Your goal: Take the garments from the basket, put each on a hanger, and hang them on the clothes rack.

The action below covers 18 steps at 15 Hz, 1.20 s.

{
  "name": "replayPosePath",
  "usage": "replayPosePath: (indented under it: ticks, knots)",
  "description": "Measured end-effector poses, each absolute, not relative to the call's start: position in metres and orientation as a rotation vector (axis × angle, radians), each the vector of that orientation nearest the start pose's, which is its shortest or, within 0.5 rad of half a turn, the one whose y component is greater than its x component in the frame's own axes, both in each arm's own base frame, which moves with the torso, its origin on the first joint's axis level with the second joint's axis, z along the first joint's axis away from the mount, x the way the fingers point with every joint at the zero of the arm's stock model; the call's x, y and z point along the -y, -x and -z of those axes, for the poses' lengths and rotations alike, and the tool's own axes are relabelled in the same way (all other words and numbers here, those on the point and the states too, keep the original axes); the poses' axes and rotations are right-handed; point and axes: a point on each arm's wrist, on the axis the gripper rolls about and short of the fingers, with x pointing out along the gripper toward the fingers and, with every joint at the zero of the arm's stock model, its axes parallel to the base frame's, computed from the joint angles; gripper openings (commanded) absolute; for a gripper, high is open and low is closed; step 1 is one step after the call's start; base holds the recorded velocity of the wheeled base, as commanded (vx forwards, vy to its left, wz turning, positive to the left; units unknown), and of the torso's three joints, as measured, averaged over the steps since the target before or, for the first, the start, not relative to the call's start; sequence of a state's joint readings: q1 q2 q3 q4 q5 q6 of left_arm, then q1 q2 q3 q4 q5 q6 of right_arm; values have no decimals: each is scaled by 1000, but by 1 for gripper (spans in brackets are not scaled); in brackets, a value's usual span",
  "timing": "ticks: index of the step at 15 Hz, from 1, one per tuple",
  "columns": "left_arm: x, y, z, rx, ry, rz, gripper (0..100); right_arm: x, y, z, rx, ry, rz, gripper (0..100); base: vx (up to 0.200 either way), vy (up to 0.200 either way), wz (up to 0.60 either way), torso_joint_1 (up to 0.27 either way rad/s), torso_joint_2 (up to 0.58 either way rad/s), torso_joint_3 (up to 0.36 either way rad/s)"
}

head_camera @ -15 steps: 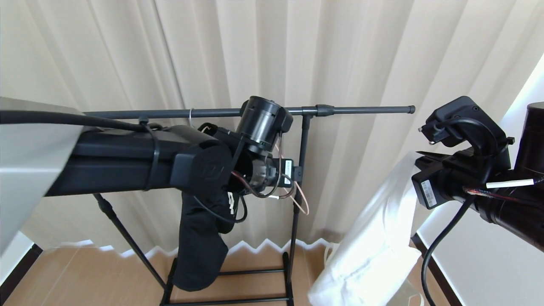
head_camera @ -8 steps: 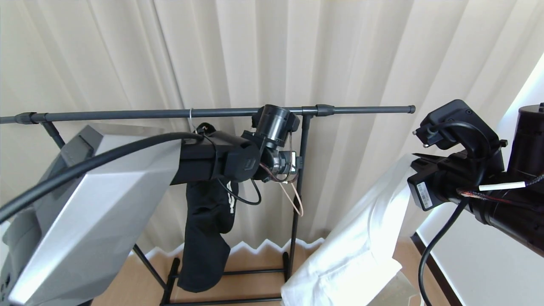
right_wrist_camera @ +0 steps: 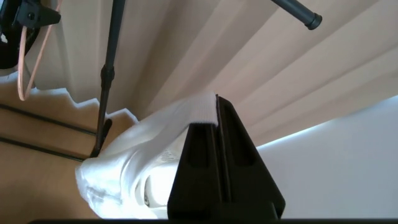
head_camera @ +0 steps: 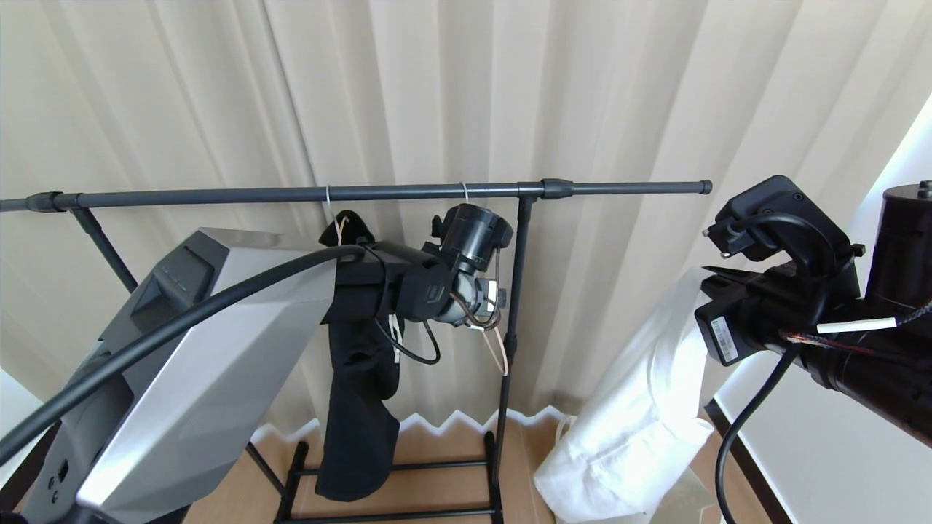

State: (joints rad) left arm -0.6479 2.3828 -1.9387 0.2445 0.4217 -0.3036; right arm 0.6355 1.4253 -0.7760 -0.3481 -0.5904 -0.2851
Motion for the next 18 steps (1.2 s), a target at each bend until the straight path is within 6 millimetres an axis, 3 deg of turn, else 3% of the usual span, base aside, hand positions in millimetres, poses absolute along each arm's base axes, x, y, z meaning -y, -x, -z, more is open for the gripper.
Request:
replayPosePath:
  ticks: [15,16,18]
  knots:
    - [295,-407,-119,-584,-94,148,100,-130,-197,-221,-241,459,-82,0,0,0,0,0,0,0]
    - [295,-408,-117,-578,-94,150,0,-130,-197,-221,-241,458,-81,0,0,0,0,0,0,0]
    - [296,-409,-114,-578,-101,152,0,-130,-197,-221,-241,459,-82,0,0,0,0,0,0,0]
